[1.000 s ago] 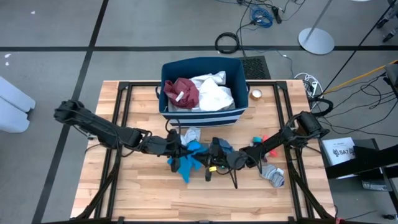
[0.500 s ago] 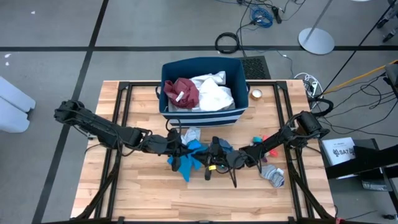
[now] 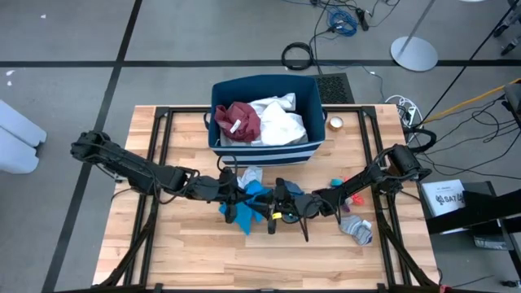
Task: Sort clothes
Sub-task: Put the blue shorts into the blue bin
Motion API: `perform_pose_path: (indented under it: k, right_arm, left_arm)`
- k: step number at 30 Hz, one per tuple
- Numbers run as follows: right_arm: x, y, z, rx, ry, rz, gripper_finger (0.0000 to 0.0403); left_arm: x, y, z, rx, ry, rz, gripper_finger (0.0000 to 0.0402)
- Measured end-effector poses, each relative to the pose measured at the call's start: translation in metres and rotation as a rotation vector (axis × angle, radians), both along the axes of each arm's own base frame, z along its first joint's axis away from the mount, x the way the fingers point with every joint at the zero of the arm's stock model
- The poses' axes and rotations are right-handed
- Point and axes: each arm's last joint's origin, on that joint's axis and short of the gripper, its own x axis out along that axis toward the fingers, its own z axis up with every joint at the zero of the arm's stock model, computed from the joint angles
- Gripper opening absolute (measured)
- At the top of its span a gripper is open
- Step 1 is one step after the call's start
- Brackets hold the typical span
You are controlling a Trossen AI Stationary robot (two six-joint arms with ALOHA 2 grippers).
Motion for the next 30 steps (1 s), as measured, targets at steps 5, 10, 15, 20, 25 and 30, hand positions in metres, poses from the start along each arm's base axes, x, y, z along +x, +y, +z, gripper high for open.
perform_pose_path:
  k: [5, 10, 15, 20, 25, 30]
  right_arm:
    - [0.0003, -0.0011, 0.0, -0.01, 0.001, -0.006, 0.0125]
    - [0.0016, -0.0053, 0.0001, -0.015, 0.001, -0.022, 0.0125]
    - [0.0018, -0.0058, 0.0012, -0.025, -0.007, -0.023, 0.0125]
    - [0.0018, -0.0058, 0.0015, -0.026, -0.01, -0.024, 0.0117]
    - [0.0022, -0.0071, 0.0013, -0.026, -0.009, -0.028, 0.0087]
    - [0.0024, -0.0084, 0.0006, -0.029, -0.002, -0.036, 0.0041]
  left_arm:
    - [0.0005, -0.0002, 0.001, 0.001, -0.011, -0.003, 0.0015]
    - [0.0009, -0.0007, 0.0021, -0.006, -0.022, -0.01, 0.0015]
    - [0.0008, -0.0008, 0.002, 0.01, -0.021, -0.017, 0.0015]
    - [0.0008, -0.0008, 0.0021, 0.011, -0.022, -0.017, 0.0015]
    - [0.0008, -0.0007, 0.002, 0.014, -0.021, -0.017, 0.0015]
    - [0.0009, -0.0003, 0.0022, 0.068, -0.024, -0.021, 0.0022]
